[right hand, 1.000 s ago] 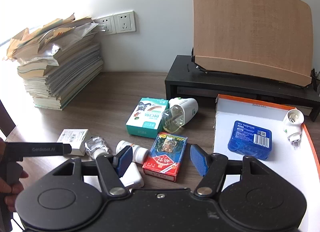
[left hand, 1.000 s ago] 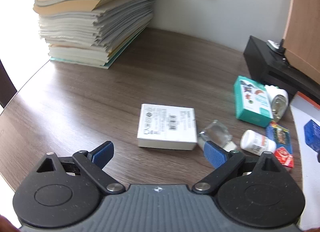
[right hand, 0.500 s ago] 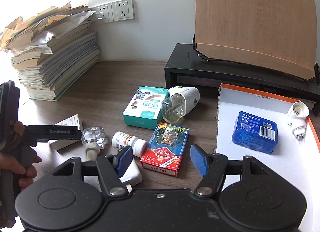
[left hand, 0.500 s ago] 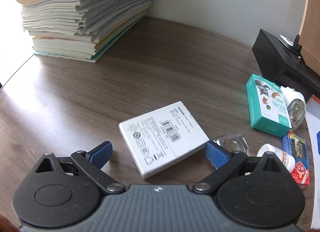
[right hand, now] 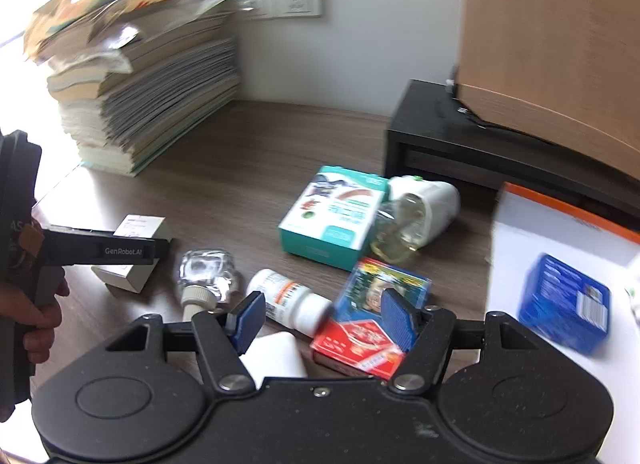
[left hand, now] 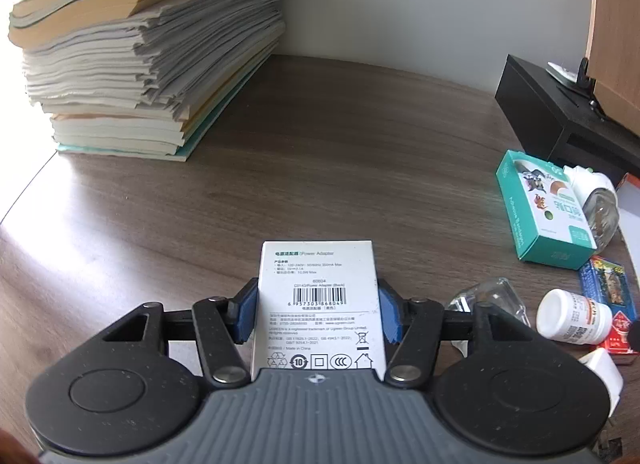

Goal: Organize rigid objects
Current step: 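Grasp the adapter box with the left tool while the right tool grasps the pill bottle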

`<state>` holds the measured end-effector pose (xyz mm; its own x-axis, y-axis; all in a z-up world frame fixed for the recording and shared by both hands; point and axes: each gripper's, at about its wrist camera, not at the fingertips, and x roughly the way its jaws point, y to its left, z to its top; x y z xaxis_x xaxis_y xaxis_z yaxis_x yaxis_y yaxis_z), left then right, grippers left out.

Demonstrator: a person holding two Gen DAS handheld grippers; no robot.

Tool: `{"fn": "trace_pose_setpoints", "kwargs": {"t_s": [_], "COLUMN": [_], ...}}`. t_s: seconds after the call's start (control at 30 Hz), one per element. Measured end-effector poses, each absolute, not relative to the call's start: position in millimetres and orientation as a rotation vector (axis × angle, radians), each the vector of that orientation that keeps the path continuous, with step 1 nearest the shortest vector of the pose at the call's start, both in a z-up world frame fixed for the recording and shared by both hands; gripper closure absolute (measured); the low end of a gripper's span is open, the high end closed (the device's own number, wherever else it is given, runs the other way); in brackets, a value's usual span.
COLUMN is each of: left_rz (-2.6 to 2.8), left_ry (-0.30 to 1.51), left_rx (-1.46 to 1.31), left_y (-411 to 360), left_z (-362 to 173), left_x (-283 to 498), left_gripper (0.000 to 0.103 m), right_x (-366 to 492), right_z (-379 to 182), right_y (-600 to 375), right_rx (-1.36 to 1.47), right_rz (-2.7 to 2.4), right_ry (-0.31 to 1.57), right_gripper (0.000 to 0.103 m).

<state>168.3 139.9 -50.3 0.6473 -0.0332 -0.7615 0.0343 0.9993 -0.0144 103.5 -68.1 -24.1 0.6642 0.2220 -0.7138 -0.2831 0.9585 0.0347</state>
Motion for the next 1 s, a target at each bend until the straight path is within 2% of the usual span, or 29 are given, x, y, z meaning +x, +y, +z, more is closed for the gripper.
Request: {"fn": "trace_pose_setpoints", "kwargs": {"t_s": [0.17, 0.37, 0.47, 1.0], "left_rz": [-0.031, -0.028, -0.020, -0.153], "left_ry": [0.847, 0.835, 0.839, 0.782], "left_rx": [-0.038, -0.075, -0.091, -0.050], "left_y": [145, 150, 151, 104], "left_z": [-39, -29, -28, 3], "left_x": [160, 147, 143, 126], "left_gripper": [0.043, 0.043, 0.043, 0.043], "right_x": [123, 144, 150, 111], "right_z": [-36, -57, -60, 2], "right_y": [-48, -32, -34, -73], "right_rx": [-0.214, -0.376, -0.353, -0.083], "right_rz": [0.401, 0.497, 0.507, 0.297], "right_ry": [0.820, 0.887, 0.897, 0.743], "right_gripper": [0.029, 0.047, 0.063, 0.063]}}
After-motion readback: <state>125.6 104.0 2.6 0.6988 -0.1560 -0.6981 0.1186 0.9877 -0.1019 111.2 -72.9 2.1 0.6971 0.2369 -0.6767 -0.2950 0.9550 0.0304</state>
